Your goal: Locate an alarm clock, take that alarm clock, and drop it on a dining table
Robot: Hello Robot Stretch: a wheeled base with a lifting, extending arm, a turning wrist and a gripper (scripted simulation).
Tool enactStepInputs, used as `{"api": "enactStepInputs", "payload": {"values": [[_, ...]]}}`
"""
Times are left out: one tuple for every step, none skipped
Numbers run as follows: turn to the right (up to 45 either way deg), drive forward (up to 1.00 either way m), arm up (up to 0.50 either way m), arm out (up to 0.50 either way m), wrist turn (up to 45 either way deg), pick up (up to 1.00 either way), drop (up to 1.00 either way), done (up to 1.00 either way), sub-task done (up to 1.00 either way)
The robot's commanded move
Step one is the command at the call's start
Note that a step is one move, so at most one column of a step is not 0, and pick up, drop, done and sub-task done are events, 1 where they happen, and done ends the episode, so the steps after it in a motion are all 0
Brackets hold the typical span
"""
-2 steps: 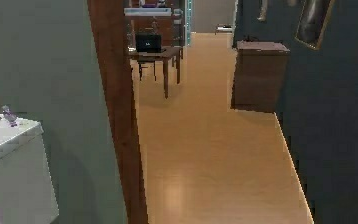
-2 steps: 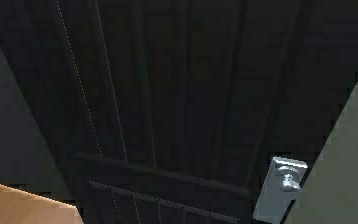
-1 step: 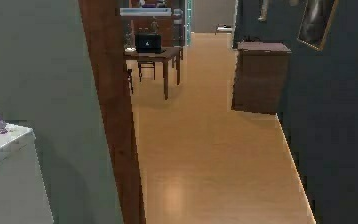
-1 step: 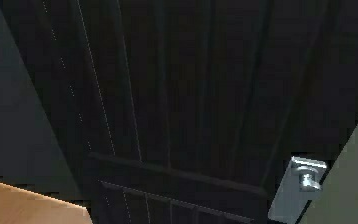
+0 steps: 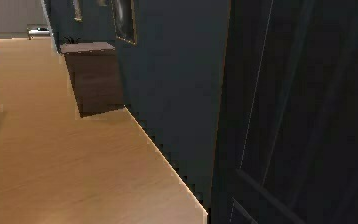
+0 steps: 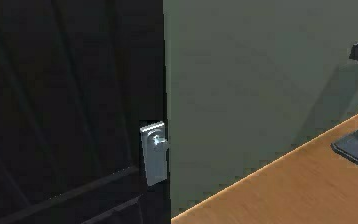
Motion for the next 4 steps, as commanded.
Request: {"api": "enactStepInputs", "payload": {"values": [[9.0,0.00,0.00,0.00,0.0,0.00,0.00,0.00,0.00],[0.0,0.40,0.00,0.00,0.0,0.00,0.00,0.00,0.00],[-45.0,0.00,0.00,0.00,0.0,0.00,0.00,0.00,0.00],[-6.0,0.00,0.00,0.00,0.0,0.00,0.00,0.00,0.00]]}}
